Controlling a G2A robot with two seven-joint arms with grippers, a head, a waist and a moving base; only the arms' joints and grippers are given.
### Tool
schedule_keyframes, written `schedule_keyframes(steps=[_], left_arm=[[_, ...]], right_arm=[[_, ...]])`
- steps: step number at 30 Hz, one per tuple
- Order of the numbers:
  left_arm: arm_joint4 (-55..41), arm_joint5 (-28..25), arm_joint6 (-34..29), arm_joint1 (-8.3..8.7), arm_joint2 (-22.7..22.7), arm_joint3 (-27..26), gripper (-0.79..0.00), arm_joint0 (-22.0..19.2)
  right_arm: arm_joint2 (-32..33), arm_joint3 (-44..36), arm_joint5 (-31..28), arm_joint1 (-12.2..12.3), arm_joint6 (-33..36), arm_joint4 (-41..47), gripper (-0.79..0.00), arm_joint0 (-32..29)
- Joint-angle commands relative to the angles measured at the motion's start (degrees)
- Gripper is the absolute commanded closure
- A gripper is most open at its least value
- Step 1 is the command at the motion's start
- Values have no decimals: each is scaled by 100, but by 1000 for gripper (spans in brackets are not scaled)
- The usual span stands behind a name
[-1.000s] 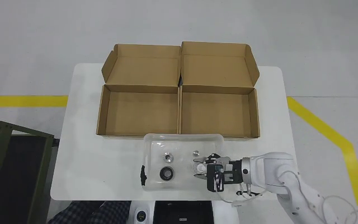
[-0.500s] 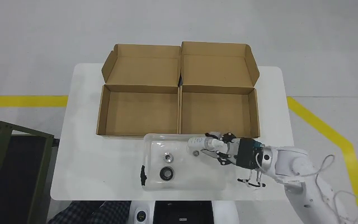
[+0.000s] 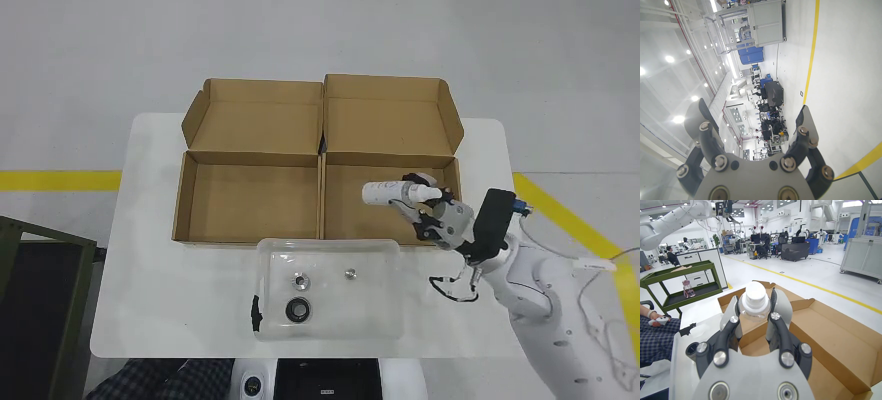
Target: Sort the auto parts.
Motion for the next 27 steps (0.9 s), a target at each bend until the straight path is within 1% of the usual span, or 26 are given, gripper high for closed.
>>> schedule_keyframes(steps=[1,6,15,19,27], left_arm=[[0,0,0,0,0,0,-785,0],[0,0,0,0,0,0,-785,0],[0,0,0,0,0,0,-785,0],[0,0,0,0,0,0,-785,0],[0,0,0,0,0,0,-785,0]], right_arm=[[-10,10,108,-17,-44,83,0,40],[-86,107,309,-65,-109,314,0,114],[-147,205,331,-119,-119,433,0,186],[-195,209,357,-133,20,232,0,234],[-488,328,708,-203,160,-333,0,434]])
